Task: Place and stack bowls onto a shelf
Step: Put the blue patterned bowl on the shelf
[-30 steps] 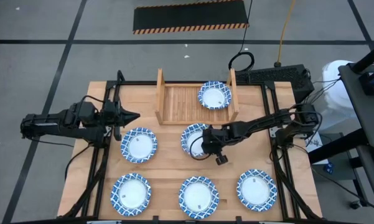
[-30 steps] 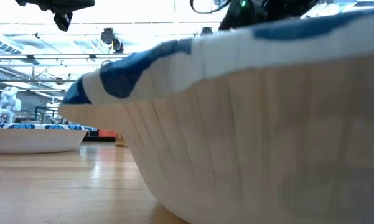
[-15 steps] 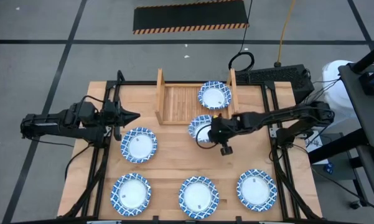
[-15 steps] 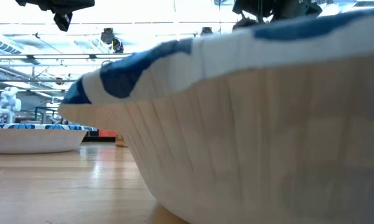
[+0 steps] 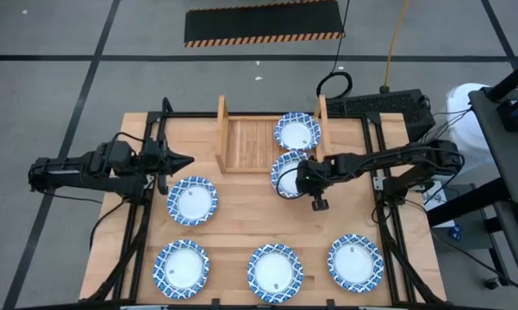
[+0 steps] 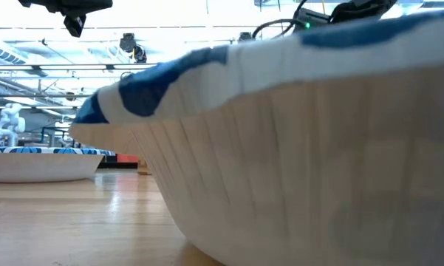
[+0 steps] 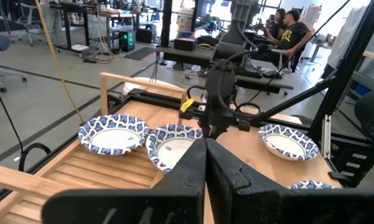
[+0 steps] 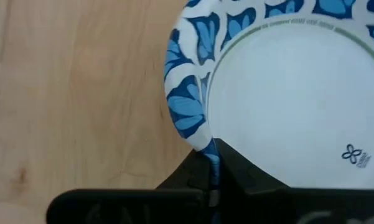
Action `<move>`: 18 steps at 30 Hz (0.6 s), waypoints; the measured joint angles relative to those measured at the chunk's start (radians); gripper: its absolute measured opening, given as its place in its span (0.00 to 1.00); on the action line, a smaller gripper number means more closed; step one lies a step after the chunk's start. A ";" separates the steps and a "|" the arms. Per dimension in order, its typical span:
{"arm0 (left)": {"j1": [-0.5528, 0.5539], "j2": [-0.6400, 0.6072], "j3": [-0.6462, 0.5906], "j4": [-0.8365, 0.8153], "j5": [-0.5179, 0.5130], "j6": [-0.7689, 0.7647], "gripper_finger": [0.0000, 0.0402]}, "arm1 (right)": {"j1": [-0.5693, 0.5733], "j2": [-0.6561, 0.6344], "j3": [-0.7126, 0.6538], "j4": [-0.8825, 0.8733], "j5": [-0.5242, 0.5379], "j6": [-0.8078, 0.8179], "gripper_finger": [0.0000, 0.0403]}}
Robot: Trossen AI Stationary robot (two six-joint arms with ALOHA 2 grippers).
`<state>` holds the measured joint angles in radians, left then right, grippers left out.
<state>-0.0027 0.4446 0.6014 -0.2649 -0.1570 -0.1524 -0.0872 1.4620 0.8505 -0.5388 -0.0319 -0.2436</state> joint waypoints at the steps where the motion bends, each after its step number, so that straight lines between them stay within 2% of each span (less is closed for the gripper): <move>1: 0.000 0.000 0.000 0.000 0.000 0.000 0.01 | -0.004 0.000 -0.003 0.000 -0.001 -0.004 0.00; 18: 0.000 0.000 0.000 0.000 0.000 -0.008 0.01 | -0.116 0.000 -0.007 0.049 -0.036 -0.070 0.00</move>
<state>-0.0025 0.4447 0.6014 -0.2650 -0.1570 -0.1600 -0.2034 1.4620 0.8433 -0.4900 -0.0675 -0.3135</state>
